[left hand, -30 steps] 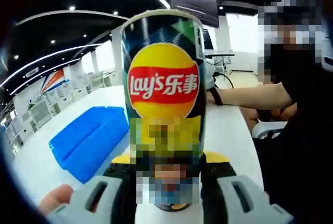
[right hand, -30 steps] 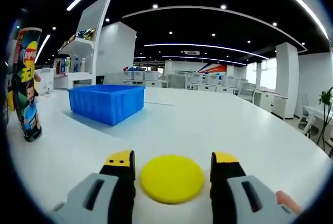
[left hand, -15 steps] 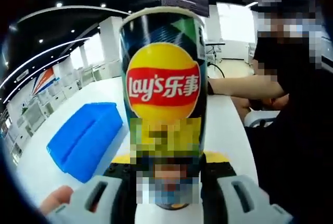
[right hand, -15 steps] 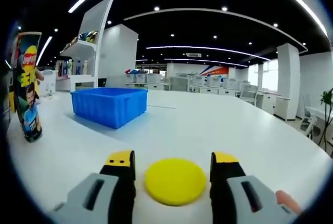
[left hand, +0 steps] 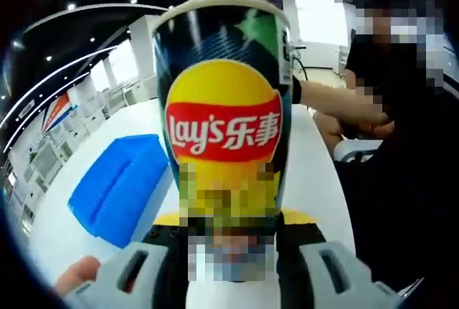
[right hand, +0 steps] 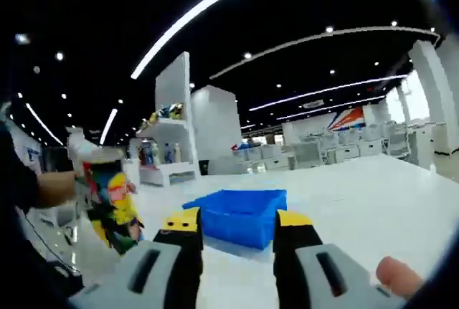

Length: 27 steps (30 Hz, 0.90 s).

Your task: Open the lid of the chip container on the table, take out the chips, place them into the box in front of the container, and close the lid

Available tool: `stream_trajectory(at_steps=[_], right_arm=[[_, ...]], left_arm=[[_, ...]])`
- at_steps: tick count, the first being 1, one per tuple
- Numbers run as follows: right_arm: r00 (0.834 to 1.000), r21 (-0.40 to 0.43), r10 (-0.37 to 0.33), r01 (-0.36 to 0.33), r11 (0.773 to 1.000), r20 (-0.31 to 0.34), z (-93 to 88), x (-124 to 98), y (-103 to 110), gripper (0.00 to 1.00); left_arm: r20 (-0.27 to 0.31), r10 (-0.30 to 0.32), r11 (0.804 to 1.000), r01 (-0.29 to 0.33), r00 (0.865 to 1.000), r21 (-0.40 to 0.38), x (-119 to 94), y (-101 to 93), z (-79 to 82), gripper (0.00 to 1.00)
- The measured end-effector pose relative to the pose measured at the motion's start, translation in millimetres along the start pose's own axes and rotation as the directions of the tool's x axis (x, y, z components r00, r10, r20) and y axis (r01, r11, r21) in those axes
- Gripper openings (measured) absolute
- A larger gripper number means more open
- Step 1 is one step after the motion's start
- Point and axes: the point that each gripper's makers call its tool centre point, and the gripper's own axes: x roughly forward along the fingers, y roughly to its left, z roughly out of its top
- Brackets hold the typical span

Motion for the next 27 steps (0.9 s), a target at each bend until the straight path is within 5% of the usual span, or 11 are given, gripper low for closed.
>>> stream_trajectory(at_steps=[4, 7, 9, 12, 15, 17, 19, 20, 22, 27], right_arm=[[0.982, 0.118, 0.16, -0.147, 0.982, -0.105, 28.4, 17.5, 59.0, 0.24], [0.928, 0.214, 0.284, -0.234, 0.948, -0.243, 24.6, 27.0, 88.8, 0.24], [0.901, 0.29, 0.308, -0.22, 0.931, -0.305, 17.3, 30.7, 88.6, 0.24], [0.893, 0.233, 0.248, -0.168, 0.958, -0.375, 1.0, 35.9, 70.5, 0.23], [0.865, 0.24, 0.262, -0.17, 0.956, -0.429, -16.5, 31.7, 71.3, 0.16], [0.869, 0.25, 0.277, -0.185, 0.95, -0.409, -17.6, 30.4, 74.3, 0.11], [0.845, 0.299, 0.312, -0.192, 0.935, -0.434, -21.8, 23.3, 78.6, 0.0], [0.857, 0.264, 0.289, -0.187, 0.946, -0.427, -23.9, 24.1, 77.0, 0.0], [0.855, 0.239, 0.271, -0.18, 0.954, -0.441, -29.3, 23.6, 74.6, 0.0], [0.861, 0.321, 0.292, -0.161, 0.933, -0.417, -35.2, 19.0, 69.6, 0.0]], left_arm=[[-0.016, -0.001, 1.0, 0.001, 1.0, 0.017, 2.5, -1.2, 2.1, 0.46], [-0.021, -0.001, 1.0, 0.001, 1.0, 0.023, 4.3, -1.6, 3.6, 0.46], [-0.022, 0.0, 1.0, 0.0, 1.0, 0.028, 5.7, -2.4, 4.7, 0.46], [-0.018, 0.004, 0.999, -0.003, 1.0, 0.039, 6.5, -4.4, 5.8, 0.46], [-0.012, 0.006, 0.999, -0.005, 1.0, 0.043, 6.9, -4.5, 6.5, 0.46], [-0.012, 0.006, 0.999, -0.006, 1.0, 0.046, 7.0, -4.5, 6.6, 0.46], [-0.015, 0.009, 0.999, -0.008, 1.0, 0.05, 6.9, -3.7, 6.3, 0.46], [-0.019, 0.009, 0.998, -0.008, 1.0, 0.063, 6.9, -3.3, 5.6, 0.46], [-0.03, 0.014, 0.998, -0.012, 0.999, 0.067, 6.8, -2.4, 3.9, 0.46], [-0.039, 0.015, 0.997, -0.011, 0.999, 0.079, 6.4, -1.8, 0.9, 0.46]])
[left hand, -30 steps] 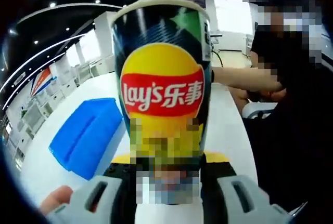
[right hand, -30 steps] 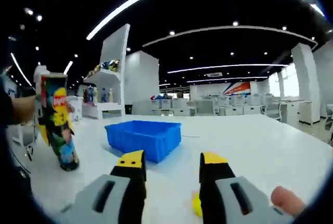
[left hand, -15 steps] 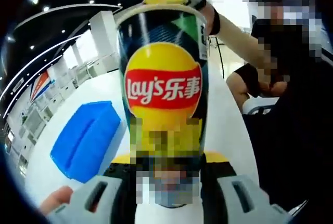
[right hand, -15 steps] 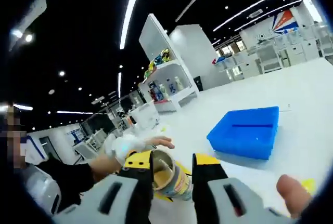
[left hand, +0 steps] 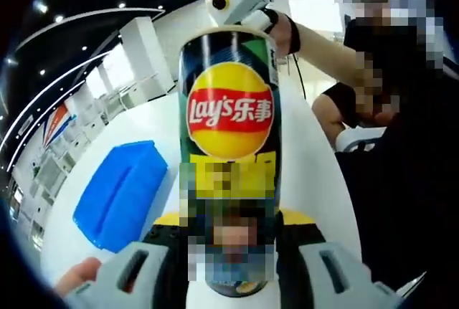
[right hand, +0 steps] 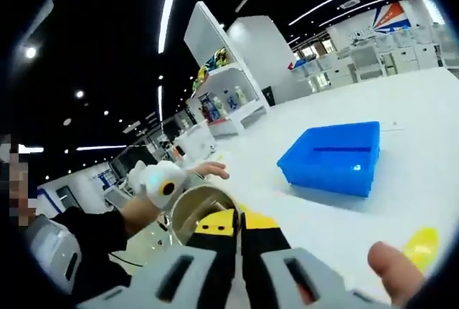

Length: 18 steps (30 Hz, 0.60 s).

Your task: Open the lid of the chip container on the table, take out the chips, place them into the box in front of the container, and close the lid

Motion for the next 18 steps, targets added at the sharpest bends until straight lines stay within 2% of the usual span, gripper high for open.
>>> stream_trajectory(at_steps=[8, 12, 16, 18], right_arm=[[0.998, 0.109, -0.057, 0.056, 0.992, -0.001, -29.5, 2.4, -38.0, 0.0], [0.999, 0.165, -0.051, 0.049, 0.985, 0.005, -47.4, 8.7, -46.8, 0.0], [0.999, 0.181, -0.04, 0.034, 0.983, 0.028, -60.4, 13.3, -47.0, 0.0], [0.998, 0.134, -0.039, 0.033, 0.99, 0.042, -65.3, 15.8, -47.2, 0.0]], left_arm=[[-0.031, 0.005, 1.0, -0.004, 0.999, 0.022, -0.1, 4.7, -10.8, 0.46], [-0.046, -0.007, 1.0, 0.008, 0.999, 0.02, -1.6, 4.7, -18.1, 0.45], [-0.056, -0.009, 0.999, 0.011, 0.998, 0.038, -4.0, 3.4, -23.6, 0.45], [-0.058, -0.011, 0.999, 0.013, 0.998, 0.045, -5.3, 3.8, -26.9, 0.45]])
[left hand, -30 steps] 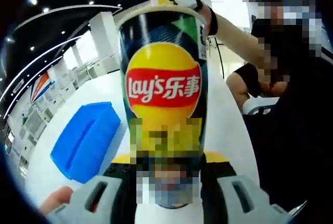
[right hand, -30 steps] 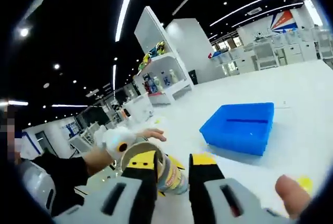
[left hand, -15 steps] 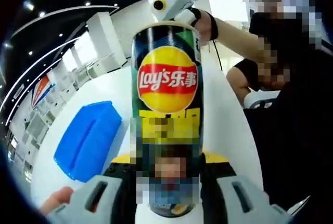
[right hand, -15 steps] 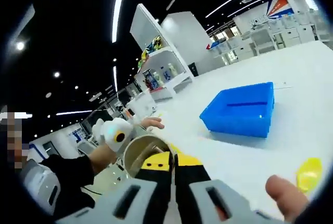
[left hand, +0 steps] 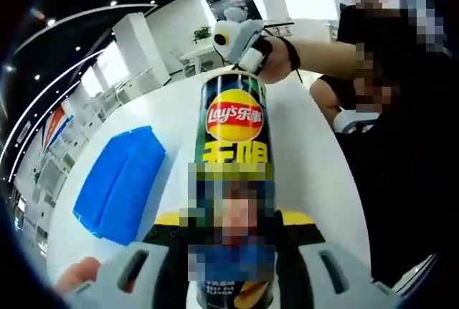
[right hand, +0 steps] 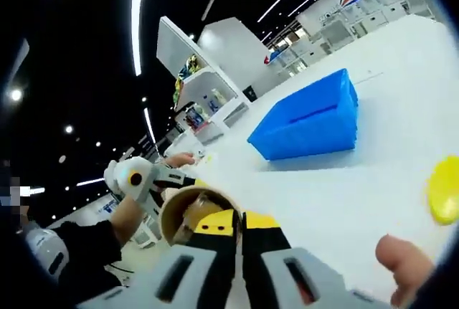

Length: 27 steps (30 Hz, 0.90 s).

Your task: Open the lid of the chip container on the table, take out the chips, place them into the box in front of the container, and close the lid

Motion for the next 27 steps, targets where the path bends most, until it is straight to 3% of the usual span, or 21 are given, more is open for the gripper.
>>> stream_trajectory(at_steps=[2, 9, 14, 24, 27], right_arm=[[1.0, -0.108, 0.003, -0.001, 0.994, 0.025, -4.5, 1.4, -0.9, 0.0], [0.997, -0.255, -0.067, 0.057, 0.965, -0.033, -33.1, 6.2, -13.9, 0.0], [0.994, -0.253, -0.091, 0.074, 0.965, -0.055, -34.6, 10.5, -27.0, 0.0], [0.982, -0.349, -0.154, 0.107, 0.931, -0.11, -48.7, 19.2, -42.0, 0.01], [0.983, -0.363, -0.154, 0.108, 0.925, -0.1, -46.3, 19.5, -44.2, 0.01]], left_arm=[[0.004, -0.004, 1.0, 0.004, 1.0, 0.004, -0.7, 1.6, -3.2, 0.45], [-0.016, -0.027, 0.999, 0.027, 1.0, 0.029, 7.8, -10.5, -7.0, 0.45], [-0.029, -0.032, 0.999, 0.033, 0.999, 0.031, 10.0, -13.4, -9.2, 0.45], [-0.066, -0.044, 0.998, 0.047, 0.997, 0.044, 14.0, -22.0, -15.4, 0.45], [-0.067, -0.044, 0.998, 0.046, 0.997, 0.035, 14.8, -20.9, -15.5, 0.45]])
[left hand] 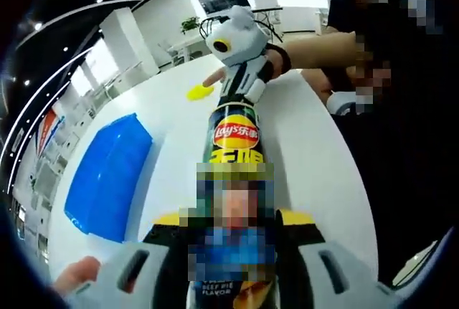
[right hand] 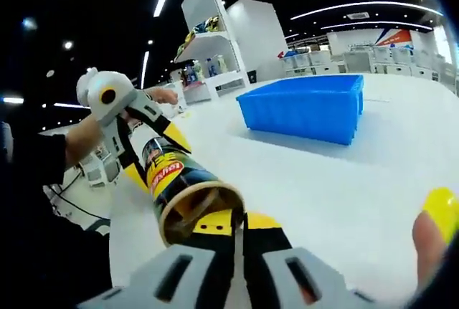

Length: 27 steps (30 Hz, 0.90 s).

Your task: Open the lid of the chip container on the table, take out the chips, place them into the box in front of the container, and close the lid

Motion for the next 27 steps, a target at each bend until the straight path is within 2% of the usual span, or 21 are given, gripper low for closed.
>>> stream_trajectory(at_steps=[11, 15, 17, 18, 21, 24, 27], right_arm=[[1.0, -0.015, -0.009, 0.009, 1.0, 0.005, 2.3, -0.1, -7.0, 0.02], [1.0, -0.035, -0.022, 0.022, 0.999, 0.023, 9.1, -7.1, -11.1, 0.02], [0.999, 0.01, -0.018, 0.017, 1.0, 0.039, 16.7, -14.0, -14.9, 0.04], [0.999, 0.059, -0.007, 0.004, 0.998, 0.048, 21.0, -18.8, -15.0, 0.06], [0.997, 0.132, 0.029, -0.038, 0.99, 0.067, 31.2, -28.4, -16.2, 0.12], [0.997, 0.185, 0.059, -0.067, 0.98, 0.045, 32.5, -34.8, -15.7, 0.12], [0.991, 0.253, 0.131, -0.126, 0.959, 0.0, 24.1, -35.4, -2.2, 0.12]], left_arm=[[-0.003, 0.007, 1.0, -0.007, 1.0, 0.01, 1.4, -0.6, 0.4, 0.45], [-0.002, 0.009, 1.0, -0.009, 1.0, 0.015, 2.0, -2.0, 1.1, 0.45], [0.001, 0.008, 1.0, -0.008, 1.0, 0.012, 1.8, -0.8, 0.6, 0.45], [0.001, 0.008, 1.0, -0.008, 1.0, 0.012, 1.8, -0.7, 0.6, 0.45], [0.006, 0.009, 1.0, -0.009, 1.0, 0.012, 1.4, 1.5, -0.7, 0.45], [0.012, 0.009, 1.0, -0.01, 1.0, 0.011, 0.7, 2.2, -1.5, 0.45], [0.019, 0.011, 1.0, -0.011, 1.0, 0.013, -0.3, 2.4, -2.3, 0.45]])
